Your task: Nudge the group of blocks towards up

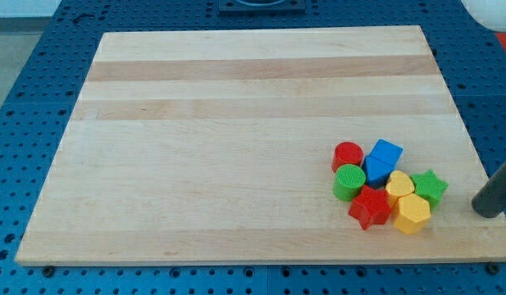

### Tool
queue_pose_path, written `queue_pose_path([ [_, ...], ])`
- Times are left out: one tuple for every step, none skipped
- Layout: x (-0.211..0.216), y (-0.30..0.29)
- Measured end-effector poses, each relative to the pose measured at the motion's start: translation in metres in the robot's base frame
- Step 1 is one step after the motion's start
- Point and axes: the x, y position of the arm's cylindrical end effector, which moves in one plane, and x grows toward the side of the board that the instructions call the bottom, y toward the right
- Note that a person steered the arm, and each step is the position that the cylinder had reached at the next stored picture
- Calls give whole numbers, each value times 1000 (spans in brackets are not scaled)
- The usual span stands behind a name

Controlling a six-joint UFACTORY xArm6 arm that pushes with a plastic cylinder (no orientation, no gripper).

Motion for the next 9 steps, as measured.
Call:
queue_pose_path([
  [-19, -31],
  [-35, -53],
  [-15, -54],
  [7, -47],
  [-28, -71],
  [-53, -99],
  [-64, -103],
  [-77, -103],
  [-93, -116],
])
